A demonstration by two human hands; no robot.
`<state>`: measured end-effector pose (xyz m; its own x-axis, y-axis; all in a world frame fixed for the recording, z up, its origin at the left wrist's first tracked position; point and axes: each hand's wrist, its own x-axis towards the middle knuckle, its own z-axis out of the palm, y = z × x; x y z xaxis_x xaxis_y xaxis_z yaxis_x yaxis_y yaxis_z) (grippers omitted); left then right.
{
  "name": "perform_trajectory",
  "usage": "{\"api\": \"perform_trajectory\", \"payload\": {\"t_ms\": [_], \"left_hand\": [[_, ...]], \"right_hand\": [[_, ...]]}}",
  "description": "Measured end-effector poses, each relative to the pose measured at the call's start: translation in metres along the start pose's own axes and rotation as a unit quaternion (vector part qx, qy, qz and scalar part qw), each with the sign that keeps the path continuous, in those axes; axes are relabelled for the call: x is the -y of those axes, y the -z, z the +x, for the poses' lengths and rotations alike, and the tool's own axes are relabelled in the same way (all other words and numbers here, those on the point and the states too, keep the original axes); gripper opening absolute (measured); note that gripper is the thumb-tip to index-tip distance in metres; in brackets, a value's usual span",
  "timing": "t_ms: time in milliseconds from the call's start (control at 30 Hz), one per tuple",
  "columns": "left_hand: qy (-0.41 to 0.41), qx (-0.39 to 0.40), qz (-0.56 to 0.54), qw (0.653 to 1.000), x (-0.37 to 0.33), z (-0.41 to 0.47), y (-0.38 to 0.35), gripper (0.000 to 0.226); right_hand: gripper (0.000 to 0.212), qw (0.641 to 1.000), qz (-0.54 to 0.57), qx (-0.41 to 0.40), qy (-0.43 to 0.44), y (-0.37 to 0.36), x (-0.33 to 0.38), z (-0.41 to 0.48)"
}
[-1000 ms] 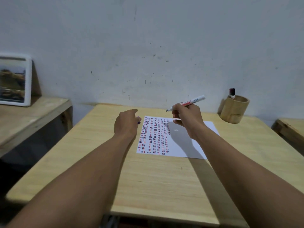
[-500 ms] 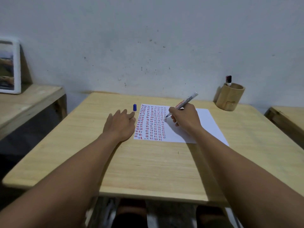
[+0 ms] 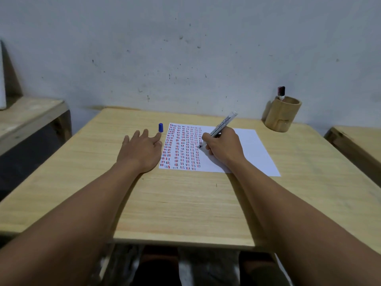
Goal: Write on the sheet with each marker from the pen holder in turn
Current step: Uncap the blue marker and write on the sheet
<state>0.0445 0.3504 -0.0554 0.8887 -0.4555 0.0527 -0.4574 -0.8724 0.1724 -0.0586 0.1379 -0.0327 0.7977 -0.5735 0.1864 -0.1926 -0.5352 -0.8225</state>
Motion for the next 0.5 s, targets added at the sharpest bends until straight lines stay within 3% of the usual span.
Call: {"api": "perform_trajectory", "payload": {"t_ms": [500], "left_hand": [[0.0,-0.005,-0.009,1.0,0.0023,0.0003,-0.002,0.056]], "right_hand": [[0.027,1.0,-0.004,0.007,-0.008,-0.0018,-0.0006,0.0011]]}}
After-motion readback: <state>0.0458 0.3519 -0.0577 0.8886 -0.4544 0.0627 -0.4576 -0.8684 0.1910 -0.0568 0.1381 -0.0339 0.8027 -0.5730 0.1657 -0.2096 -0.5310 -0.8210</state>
